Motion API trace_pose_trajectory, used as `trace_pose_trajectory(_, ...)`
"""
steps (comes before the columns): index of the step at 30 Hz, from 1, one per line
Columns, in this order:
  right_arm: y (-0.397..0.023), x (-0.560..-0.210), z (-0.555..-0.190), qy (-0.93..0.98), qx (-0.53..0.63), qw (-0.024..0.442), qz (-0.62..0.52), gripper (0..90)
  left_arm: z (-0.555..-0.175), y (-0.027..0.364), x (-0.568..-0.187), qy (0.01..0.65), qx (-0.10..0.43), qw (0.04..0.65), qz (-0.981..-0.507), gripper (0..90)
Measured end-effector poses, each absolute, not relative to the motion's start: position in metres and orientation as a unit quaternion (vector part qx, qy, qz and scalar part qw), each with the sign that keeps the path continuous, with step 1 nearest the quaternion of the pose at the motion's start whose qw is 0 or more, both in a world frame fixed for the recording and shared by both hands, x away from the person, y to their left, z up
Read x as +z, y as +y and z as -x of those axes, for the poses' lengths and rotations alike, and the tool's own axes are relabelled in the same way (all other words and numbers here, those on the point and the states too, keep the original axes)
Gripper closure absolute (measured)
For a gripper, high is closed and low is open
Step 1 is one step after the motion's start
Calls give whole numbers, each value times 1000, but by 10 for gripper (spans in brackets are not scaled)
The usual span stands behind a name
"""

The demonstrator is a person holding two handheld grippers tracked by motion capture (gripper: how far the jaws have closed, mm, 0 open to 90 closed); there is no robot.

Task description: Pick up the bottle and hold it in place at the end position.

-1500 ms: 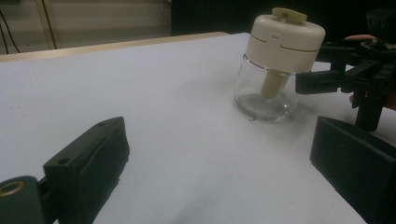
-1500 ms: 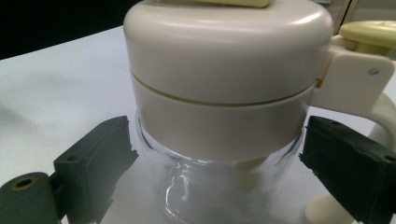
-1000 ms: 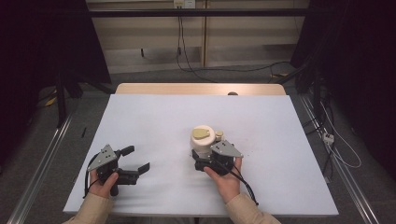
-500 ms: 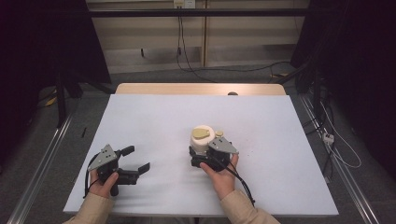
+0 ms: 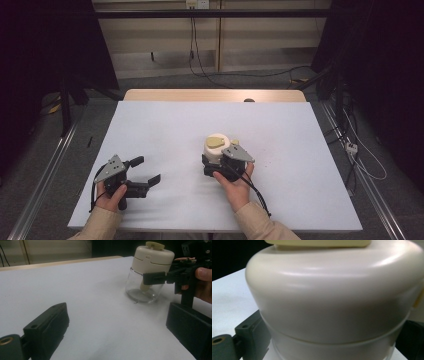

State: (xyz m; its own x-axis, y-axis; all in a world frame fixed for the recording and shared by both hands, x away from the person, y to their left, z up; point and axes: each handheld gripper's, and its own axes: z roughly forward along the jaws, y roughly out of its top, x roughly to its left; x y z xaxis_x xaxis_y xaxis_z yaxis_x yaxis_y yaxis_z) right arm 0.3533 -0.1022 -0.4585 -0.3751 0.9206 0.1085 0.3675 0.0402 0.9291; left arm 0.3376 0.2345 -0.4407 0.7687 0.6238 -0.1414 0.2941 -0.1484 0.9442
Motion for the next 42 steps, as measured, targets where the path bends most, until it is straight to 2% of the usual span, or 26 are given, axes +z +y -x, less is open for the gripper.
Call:
trace_pose_trajectory(26,-107,-456,-355,671,515,297,-444,50,-337,236,-440,309,145,576,-743,41)
trace_pose_trajectory(42,-118,-446,-371,665,529,297,-435,51,-338,237,-441,313,145,578,-740,41)
